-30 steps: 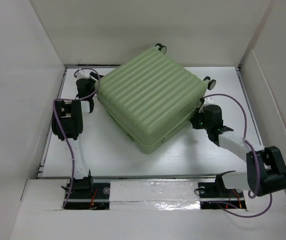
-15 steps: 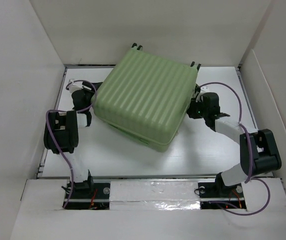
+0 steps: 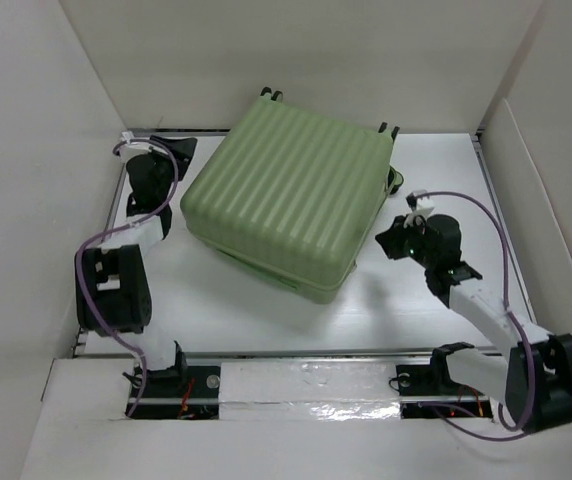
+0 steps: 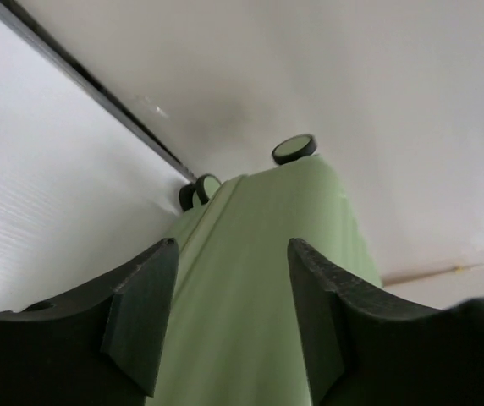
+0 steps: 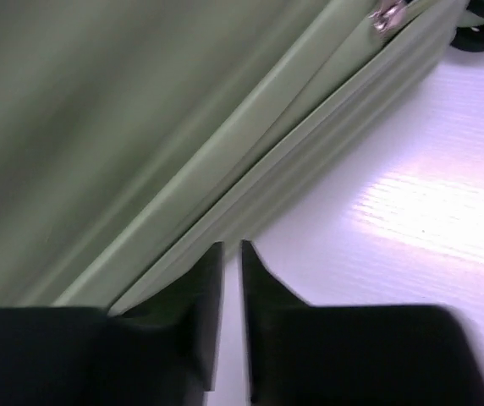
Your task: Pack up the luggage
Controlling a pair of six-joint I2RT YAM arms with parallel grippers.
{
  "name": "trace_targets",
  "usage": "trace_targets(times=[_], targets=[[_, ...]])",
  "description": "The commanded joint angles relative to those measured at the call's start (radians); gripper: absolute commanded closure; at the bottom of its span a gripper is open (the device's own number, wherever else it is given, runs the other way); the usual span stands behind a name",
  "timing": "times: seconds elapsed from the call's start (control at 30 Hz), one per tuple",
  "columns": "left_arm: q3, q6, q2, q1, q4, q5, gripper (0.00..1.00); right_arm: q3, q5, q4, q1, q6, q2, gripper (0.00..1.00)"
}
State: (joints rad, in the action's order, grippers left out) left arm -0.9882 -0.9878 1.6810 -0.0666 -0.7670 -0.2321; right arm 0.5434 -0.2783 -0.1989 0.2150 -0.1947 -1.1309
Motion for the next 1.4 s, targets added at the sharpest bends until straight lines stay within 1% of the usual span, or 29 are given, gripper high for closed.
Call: trace_targets(times=[0.0,0.03,0.07,0.1,0.13,0.17,0.2,0.23,0.27,0.3,0.33,0.37,0.4,0.43,0.47,0.5,0.57,0.6,0.67,0.73,0.83,0.87,0.9,0.93,1.03,1.13,1.23,1.3,1.37], targets=[[0.069,-0.012,-0.196,-0.018,-0.005,0.100,0.50,-0.115,-0.123,-0.097,0.015,-0.020,0.129,0.93],[0.130,-0.015,-0.286,-0.018,-0.005,0.111,0.69,-0.141,-0.130,-0.097,0.027,-0.014,0.170,1.00],[0.166,-0.020,-0.337,-0.018,-0.006,0.144,0.78,-0.167,-0.137,-0.099,0.037,-0.012,0.247,1.00],[0.207,-0.018,-0.387,-0.003,-0.011,0.169,0.83,-0.206,-0.156,-0.093,0.037,-0.015,0.285,1.00],[0.279,-0.009,-0.493,0.017,-0.006,0.198,0.92,-0.223,-0.169,-0.097,0.046,-0.020,0.319,1.00],[0.307,-0.003,-0.544,0.017,0.009,0.259,0.97,-0.241,-0.183,-0.109,0.046,-0.028,0.353,1.00],[0.336,0.003,-0.588,0.028,0.037,0.261,1.00,-0.258,-0.194,-0.122,0.058,-0.031,0.406,1.00],[0.395,0.001,-0.665,0.028,0.040,0.249,1.00,-0.284,-0.197,-0.125,0.067,-0.031,0.427,0.95],[0.422,0.006,-0.723,0.028,0.043,0.193,1.00,-0.310,-0.208,-0.154,0.067,-0.026,0.445,0.88],[0.451,0.006,-0.724,0.028,0.051,0.160,1.00,-0.310,-0.216,-0.183,0.076,-0.025,0.445,0.88],[0.508,0.014,-0.763,0.028,0.058,0.121,1.00,-0.333,-0.228,-0.210,0.076,-0.025,0.439,0.82],[0.540,0.021,-0.783,0.028,0.064,0.064,1.00,-0.336,-0.239,-0.229,0.076,-0.023,0.428,0.80],[0.577,0.027,-0.803,0.028,0.089,0.050,1.00,-0.335,-0.251,-0.234,0.076,-0.020,0.416,0.78],[0.648,0.029,-0.848,0.028,0.097,0.034,1.00,-0.332,-0.265,-0.238,0.076,-0.017,0.380,0.72],[0.673,0.052,-0.874,0.028,0.113,0.019,1.00,-0.321,-0.291,-0.250,0.076,-0.014,0.358,0.69],[0.692,0.078,-0.923,0.028,0.188,0.013,1.00,-0.315,-0.339,-0.270,0.086,-0.008,0.315,0.64],[0.720,0.154,-0.969,0.037,0.269,-0.012,1.00,-0.300,-0.370,-0.293,0.096,0.000,0.286,0.62],[0.730,0.162,-0.997,0.037,0.346,-0.016,1.00,-0.300,-0.377,-0.298,0.113,0.001,0.281,0.61],[0.767,0.163,-1.073,0.037,0.392,-0.019,1.00,-0.304,-0.346,-0.303,0.145,0.004,0.290,0.60],[0.773,0.189,-1.101,0.047,0.468,-0.036,1.00,-0.306,-0.287,-0.287,0.155,0.011,0.301,0.59],[0.770,0.227,-1.115,0.069,0.566,-0.038,1.00,-0.287,-0.280,-0.271,0.165,0.021,0.295,0.58],[0.787,0.233,-1.119,0.080,0.571,-0.048,0.96,-0.281,-0.279,-0.263,0.175,0.027,0.293,0.58],[0.802,0.233,-1.120,0.080,0.551,-0.068,0.86,-0.280,-0.271,-0.261,0.184,0.028,0.292,0.58],[0.816,0.227,-1.107,0.094,0.535,-0.093,0.72,-0.278,-0.244,-0.261,0.184,0.031,0.290,0.58],[0.867,0.206,-1.046,0.094,0.451,-0.191,0.58,-0.263,-0.208,-0.269,0.184,0.037,0.261,0.58],[0.870,0.216,-0.992,0.094,0.407,-0.251,0.50,-0.241,-0.197,-0.263,0.184,0.049,0.218,0.58],[0.876,0.218,-0.971,0.094,0.359,-0.306,0.47,-0.230,-0.174,-0.287,0.184,0.057,0.182,0.58],[0.888,0.193,-0.952,0.094,0.290,-0.355,0.46,-0.229,-0.179,-0.330,0.184,0.058,0.155,0.59],[0.878,0.189,-0.911,0.120,0.267,-0.378,0.47,-0.226,-0.197,-0.355,0.193,0.057,0.107,0.60]])
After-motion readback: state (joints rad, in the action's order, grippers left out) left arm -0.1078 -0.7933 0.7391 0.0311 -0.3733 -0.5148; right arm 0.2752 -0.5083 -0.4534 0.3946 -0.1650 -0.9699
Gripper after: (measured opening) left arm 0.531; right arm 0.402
